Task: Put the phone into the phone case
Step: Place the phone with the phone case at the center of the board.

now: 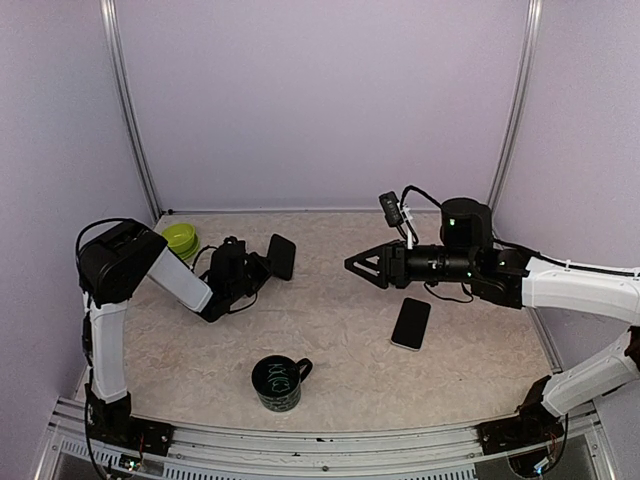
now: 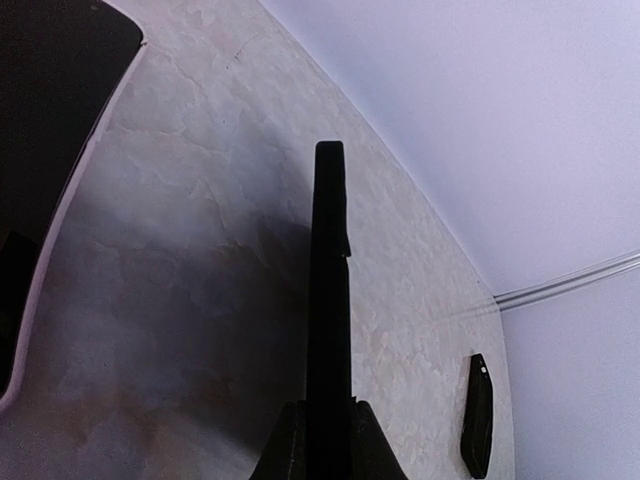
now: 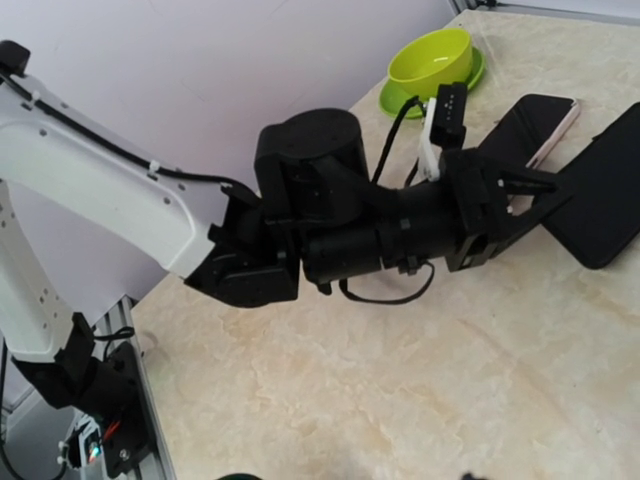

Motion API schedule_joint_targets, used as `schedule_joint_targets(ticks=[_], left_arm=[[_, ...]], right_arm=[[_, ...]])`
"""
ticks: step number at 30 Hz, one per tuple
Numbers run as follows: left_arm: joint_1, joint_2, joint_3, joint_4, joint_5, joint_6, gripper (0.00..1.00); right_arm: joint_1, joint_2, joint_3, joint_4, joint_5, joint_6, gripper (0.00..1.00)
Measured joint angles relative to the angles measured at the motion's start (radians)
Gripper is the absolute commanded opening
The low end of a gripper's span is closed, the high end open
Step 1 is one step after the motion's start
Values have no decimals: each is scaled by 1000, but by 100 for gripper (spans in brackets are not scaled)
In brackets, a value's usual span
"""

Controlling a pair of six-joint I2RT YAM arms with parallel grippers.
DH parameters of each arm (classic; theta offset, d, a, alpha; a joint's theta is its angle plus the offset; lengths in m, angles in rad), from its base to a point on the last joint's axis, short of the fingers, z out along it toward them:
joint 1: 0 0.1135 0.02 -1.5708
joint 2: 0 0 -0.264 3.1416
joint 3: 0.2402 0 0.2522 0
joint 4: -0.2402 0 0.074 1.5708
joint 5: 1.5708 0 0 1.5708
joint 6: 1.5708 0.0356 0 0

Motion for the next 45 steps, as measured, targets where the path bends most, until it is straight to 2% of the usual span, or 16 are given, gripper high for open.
schedule_joint_targets(ticks=[6,10,11,17,22,25,30,45], left_arm=[[-7,7,19,-24,-12,1,21],[-13,7,31,-27,-18,3,31],[-14,8,31,-27,-18,2,36],[-18,13,32,-32,-17,-2,47],[-18,13,32,-42,-18,7,70],[-17,13,35,-64,-19,20,77],[-13,10,43,-88,-18,36,85],[-4,-31,43,-113,-18,63,93]], right_arm=[[0,-2,-9,-2,3,0,58],[0,-16,-20,-3,11,0,58],[0,-24,-24,-7,20,-2,58],[0,-26,-24,-7,23,-3,58],[0,-26,-24,-7,25,-3,60],[0,-26,-24,-13,42,-3,64],[0,-26,-24,-60,116,-5,72],[-38,-1,-4,-175,348,-58,92]])
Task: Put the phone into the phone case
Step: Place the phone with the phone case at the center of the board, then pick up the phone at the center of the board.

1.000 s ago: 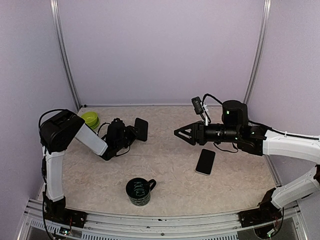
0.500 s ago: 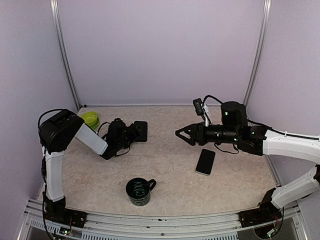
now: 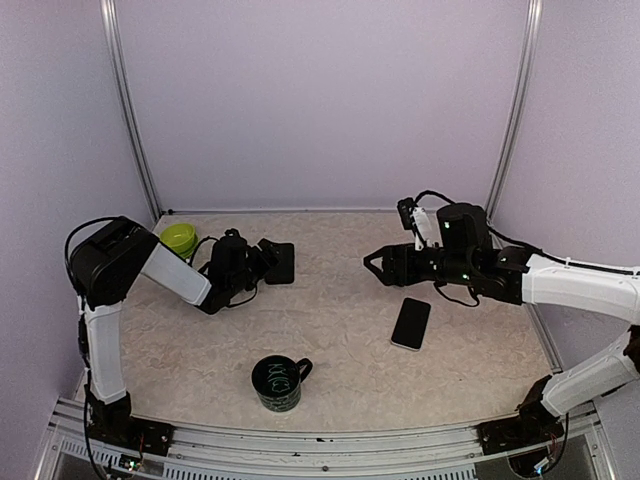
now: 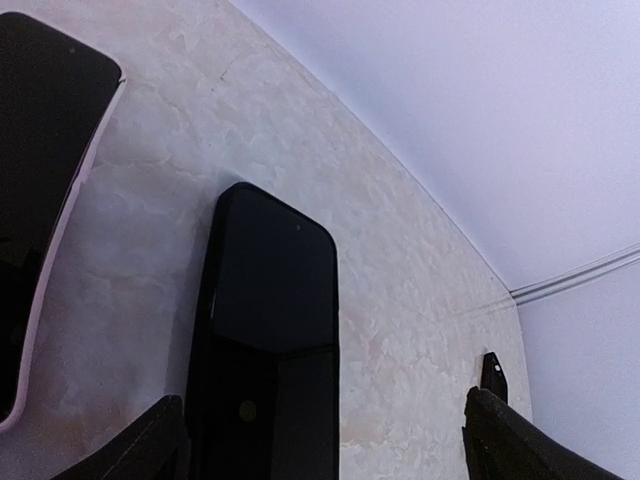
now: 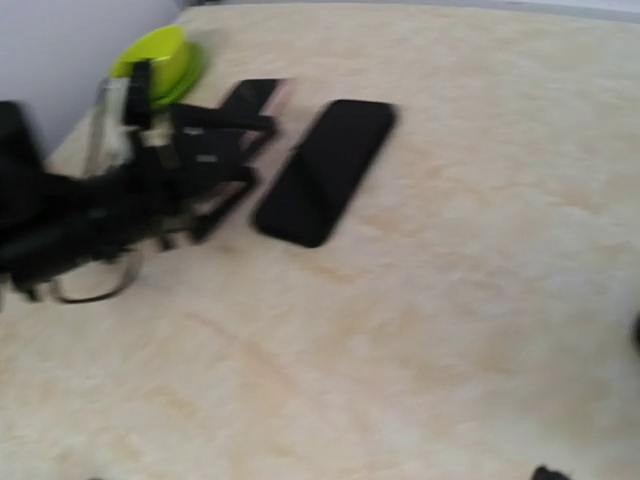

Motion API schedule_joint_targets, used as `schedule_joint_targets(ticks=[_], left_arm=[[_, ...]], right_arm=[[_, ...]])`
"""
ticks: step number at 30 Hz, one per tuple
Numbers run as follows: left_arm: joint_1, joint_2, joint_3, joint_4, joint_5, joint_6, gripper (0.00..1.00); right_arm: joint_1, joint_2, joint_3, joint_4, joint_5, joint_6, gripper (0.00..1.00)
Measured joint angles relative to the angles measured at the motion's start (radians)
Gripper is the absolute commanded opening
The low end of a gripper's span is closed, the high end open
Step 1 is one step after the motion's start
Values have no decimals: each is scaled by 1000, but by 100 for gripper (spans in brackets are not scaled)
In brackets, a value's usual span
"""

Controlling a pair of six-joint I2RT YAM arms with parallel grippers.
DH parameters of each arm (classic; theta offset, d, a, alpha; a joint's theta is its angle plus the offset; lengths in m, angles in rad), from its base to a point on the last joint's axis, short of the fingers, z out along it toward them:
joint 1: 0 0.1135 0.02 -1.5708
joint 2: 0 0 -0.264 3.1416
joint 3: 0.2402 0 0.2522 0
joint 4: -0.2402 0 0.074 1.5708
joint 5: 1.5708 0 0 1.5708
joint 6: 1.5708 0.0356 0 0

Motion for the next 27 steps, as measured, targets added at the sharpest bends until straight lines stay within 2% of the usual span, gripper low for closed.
schedule_joint_targets(ticks=[4,17,27], left_arm=[[0,-41,-2,-5,-6,16,99],[-12,-273,-107,-24,-37,77,99],[-161,-529,-222,-145,-192,148,99]], right_arm=[[-36,26,5,-13,48,-2,94],[-203,139,5,-40,85,2,88],[-225,204,-48,-45,84,51,91]])
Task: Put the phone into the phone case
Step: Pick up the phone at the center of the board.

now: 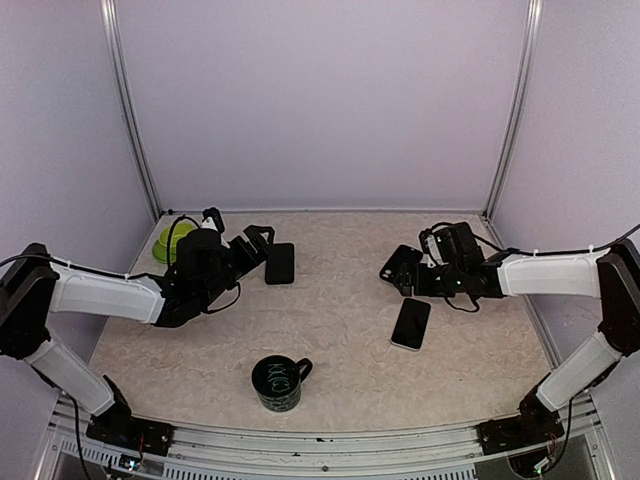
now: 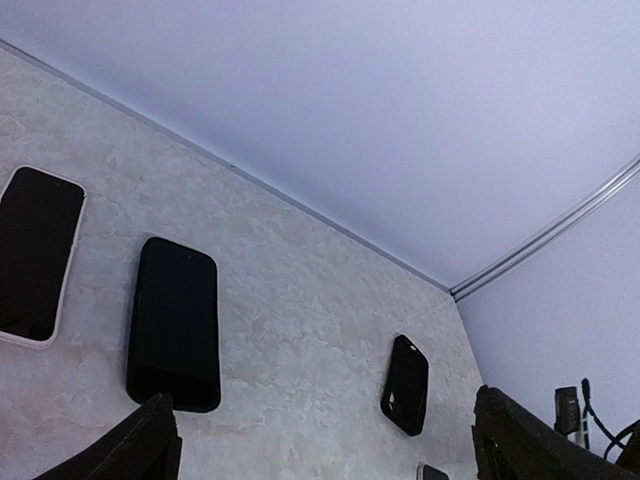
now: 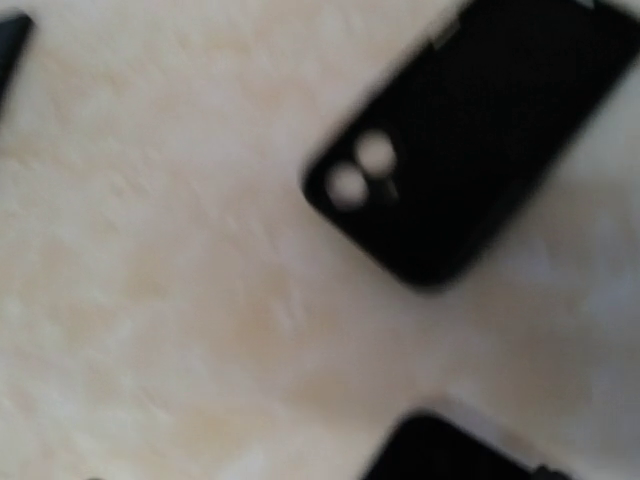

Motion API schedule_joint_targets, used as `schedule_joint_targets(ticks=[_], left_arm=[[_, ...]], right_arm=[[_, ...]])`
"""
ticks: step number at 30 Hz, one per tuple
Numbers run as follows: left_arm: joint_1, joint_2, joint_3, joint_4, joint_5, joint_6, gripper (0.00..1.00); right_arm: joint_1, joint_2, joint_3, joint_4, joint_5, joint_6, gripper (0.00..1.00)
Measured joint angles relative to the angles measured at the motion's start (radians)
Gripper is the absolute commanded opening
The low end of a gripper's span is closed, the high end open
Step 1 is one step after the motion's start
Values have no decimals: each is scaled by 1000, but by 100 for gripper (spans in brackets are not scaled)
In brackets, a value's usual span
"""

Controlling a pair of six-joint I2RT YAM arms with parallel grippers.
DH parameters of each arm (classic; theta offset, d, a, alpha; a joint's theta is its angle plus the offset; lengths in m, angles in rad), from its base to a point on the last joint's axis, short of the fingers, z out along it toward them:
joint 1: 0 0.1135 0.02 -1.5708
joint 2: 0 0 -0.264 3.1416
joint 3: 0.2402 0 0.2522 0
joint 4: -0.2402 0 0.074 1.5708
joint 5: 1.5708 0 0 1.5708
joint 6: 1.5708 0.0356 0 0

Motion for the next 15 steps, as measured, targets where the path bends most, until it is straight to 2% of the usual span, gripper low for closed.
schedule_joint_targets(ticks=[7,15], left_arm=[[-88,-150,-60,-85,-120,38,99],[-159,-209,-92,-145,-230,69,99]], right_arm=[[18,33,-80,-17,6,36,97],[124,51,-105,-30,62,106,100]])
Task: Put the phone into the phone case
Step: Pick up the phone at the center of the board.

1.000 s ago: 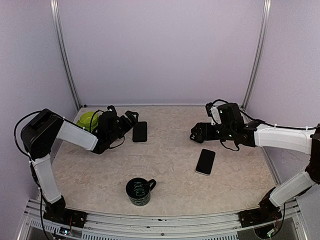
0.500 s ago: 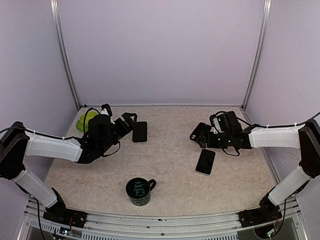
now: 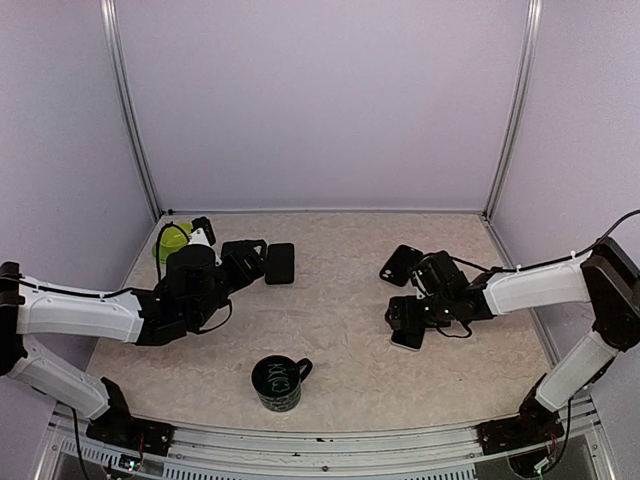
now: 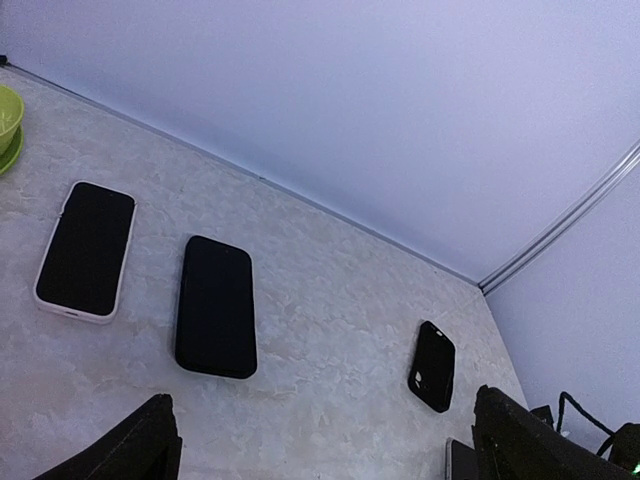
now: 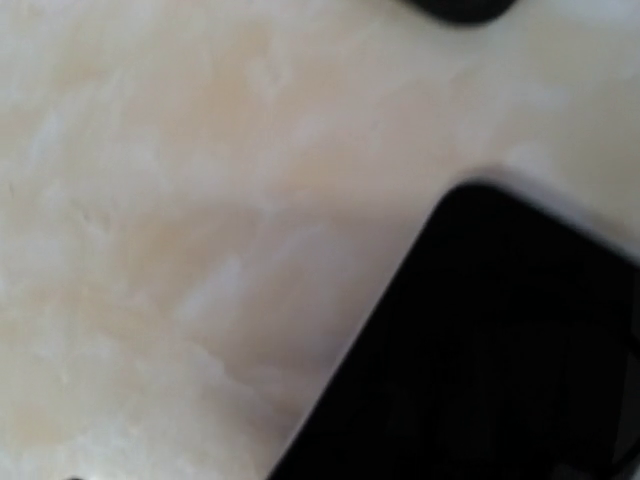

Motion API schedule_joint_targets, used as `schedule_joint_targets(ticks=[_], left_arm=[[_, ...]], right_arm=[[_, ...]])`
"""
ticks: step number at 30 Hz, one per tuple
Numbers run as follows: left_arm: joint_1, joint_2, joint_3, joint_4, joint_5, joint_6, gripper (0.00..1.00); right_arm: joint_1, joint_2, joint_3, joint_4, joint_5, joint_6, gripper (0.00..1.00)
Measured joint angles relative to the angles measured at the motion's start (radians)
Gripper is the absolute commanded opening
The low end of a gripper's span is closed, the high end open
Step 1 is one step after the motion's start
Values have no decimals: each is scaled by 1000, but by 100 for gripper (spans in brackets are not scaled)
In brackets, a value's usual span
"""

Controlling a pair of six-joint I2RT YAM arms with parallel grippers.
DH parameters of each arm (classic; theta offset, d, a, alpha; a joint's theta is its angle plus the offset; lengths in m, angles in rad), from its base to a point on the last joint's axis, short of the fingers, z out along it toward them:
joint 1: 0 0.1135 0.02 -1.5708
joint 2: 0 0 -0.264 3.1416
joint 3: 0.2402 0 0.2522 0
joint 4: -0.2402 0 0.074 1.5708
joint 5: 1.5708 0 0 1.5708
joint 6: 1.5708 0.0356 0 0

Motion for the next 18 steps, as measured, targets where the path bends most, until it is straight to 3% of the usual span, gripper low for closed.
schedule_joint_targets(ticks=[18], left_arm=[[-94,-9,0,-51,-124,69,99]], right_arm=[[62,-5,-17,-61,116,98,100]])
